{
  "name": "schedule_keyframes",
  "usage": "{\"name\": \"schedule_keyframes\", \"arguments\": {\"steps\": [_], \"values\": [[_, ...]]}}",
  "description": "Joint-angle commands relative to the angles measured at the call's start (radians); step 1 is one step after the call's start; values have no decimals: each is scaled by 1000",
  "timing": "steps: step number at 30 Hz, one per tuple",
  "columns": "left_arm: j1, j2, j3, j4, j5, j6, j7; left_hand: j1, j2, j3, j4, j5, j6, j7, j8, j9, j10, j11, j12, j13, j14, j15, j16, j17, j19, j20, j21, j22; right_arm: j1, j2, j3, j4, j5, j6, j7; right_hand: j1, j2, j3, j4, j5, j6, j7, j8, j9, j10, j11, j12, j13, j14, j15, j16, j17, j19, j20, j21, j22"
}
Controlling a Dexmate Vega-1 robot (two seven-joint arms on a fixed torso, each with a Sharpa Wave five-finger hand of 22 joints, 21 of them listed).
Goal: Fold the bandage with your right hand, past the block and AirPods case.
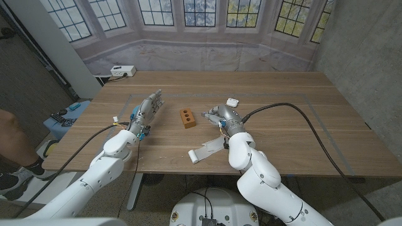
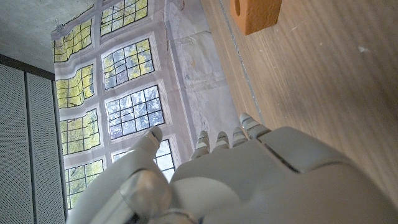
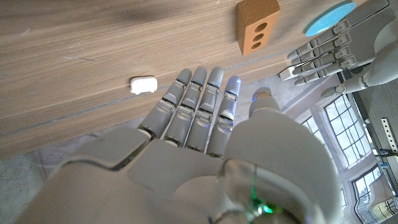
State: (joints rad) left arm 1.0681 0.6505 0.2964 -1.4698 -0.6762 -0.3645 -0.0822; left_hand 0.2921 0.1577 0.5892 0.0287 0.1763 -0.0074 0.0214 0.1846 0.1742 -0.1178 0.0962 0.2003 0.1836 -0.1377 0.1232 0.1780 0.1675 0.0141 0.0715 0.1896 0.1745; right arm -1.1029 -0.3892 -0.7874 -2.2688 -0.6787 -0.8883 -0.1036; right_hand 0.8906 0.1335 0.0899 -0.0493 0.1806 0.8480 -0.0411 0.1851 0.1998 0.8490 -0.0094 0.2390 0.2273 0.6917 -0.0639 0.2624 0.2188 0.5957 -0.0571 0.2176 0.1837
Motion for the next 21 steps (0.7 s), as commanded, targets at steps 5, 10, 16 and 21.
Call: {"name": "schedule_keyframes", "arguments": {"steps": [5, 10, 16, 21], "values": [[-8, -1, 3, -19, 16, 13, 32, 4, 4, 5, -10, -3, -1, -3, -1, 4, 2, 2, 6, 5, -1, 3, 0, 2, 2, 5, 8, 1, 34, -92, 78, 10, 268, 95, -164, -7, 3, 7, 0, 5, -6, 3, 6, 1, -4, -1, -7, -1, 2, -106, -4, -1, 8, -51, 5, 3], [1, 1, 2, -42, 23, 18, 48, 6, 6, 6, -12, -3, -1, -1, -1, 4, 3, 2, 6, 5, 0, 3, 1, 2, 3, 6, 8, 1, 36, -117, 108, 16, 337, 137, -201, -6, 5, 10, -3, 5, -18, 5, 3, 1, -17, 0, -14, -2, -3, -106, -8, -2, 6, -53, 4, 2], [18, 9, -4, -65, 27, 21, 64, 10, 11, 9, -15, -1, -1, -1, -1, 4, 3, 4, 6, 5, 0, 5, 1, 2, 4, 7, 8, 1, 41, -136, 124, 27, 397, 174, -243, -8, 6, 12, -6, 6, -29, 4, 1, 0, -28, -1, -20, -4, -11, -102, -13, -3, 3, -56, 3, 2], [31, 15, -8, -79, 27, 20, 67, 13, 14, 12, -17, 0, -1, -1, -1, 4, 4, 5, 6, 5, 0, 5, 1, 2, 4, 7, 8, 1, 47, -148, 124, 34, 423, 192, -278, -9, 5, 13, -8, 6, -36, 6, 0, -1, -35, 4, -24, -5, -19, -98, -18, -4, 3, -56, 3, 2]]}}
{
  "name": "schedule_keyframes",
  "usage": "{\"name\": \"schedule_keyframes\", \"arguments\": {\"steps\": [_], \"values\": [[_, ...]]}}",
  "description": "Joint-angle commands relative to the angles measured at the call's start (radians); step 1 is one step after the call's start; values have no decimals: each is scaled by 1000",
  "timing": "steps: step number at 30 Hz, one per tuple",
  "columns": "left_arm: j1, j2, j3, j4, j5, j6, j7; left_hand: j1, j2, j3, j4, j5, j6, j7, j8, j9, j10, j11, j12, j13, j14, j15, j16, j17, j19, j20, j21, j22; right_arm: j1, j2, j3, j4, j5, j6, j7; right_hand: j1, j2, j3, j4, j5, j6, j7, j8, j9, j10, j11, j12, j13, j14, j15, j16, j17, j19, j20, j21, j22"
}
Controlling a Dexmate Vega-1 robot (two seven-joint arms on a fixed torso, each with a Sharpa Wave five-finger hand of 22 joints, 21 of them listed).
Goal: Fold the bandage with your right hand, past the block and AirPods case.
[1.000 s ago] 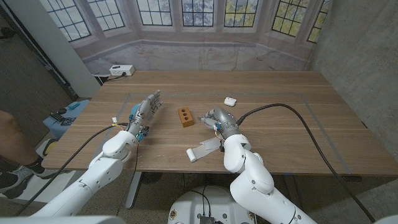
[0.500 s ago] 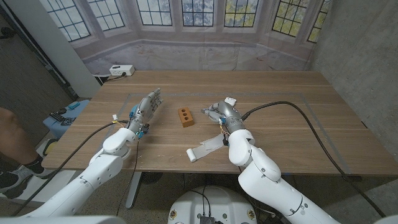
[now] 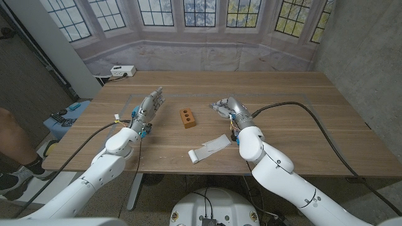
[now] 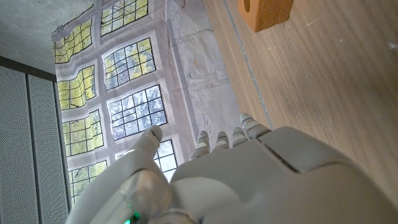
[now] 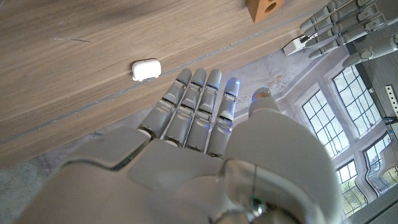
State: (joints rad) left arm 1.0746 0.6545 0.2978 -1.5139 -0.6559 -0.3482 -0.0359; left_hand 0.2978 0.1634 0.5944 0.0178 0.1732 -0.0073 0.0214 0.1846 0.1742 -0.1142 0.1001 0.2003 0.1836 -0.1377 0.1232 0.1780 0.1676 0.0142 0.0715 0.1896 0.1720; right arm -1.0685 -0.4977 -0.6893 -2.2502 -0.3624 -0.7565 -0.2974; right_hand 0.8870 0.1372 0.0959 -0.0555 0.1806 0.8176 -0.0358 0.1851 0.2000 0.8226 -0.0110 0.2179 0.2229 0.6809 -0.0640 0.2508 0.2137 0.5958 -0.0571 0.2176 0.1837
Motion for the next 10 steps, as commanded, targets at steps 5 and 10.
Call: {"name": "schedule_keyframes", "arguments": {"steps": [5, 10], "values": [[34, 14, -11, -45, 6, 1, 21, 11, 9, 9, -9, 4, -1, 0, -2, 4, 0, -1, 6, 5, 0, 5, 0, 2, 4, 7, 8, 3, 20, -49, 22, 15, 122, 65, -110, -6, 1, 7, -4, 6, -8, 1, 1, -2, -11, 5, -5, -2, -9, -97, -6, 2, 3, -57, 3, 2], [43, 16, -13, -55, 5, 1, 23, 14, 9, 10, -12, 5, -1, 0, -1, 4, 0, -1, 6, 5, 0, 5, 0, 2, 4, 7, 8, 3, 17, -54, 25, 15, 138, 73, -139, -8, 2, 8, -5, 6, -9, 3, 2, -2, -11, 7, -6, -3, -8, -96, -6, 3, 2, -57, 2, 2]]}}
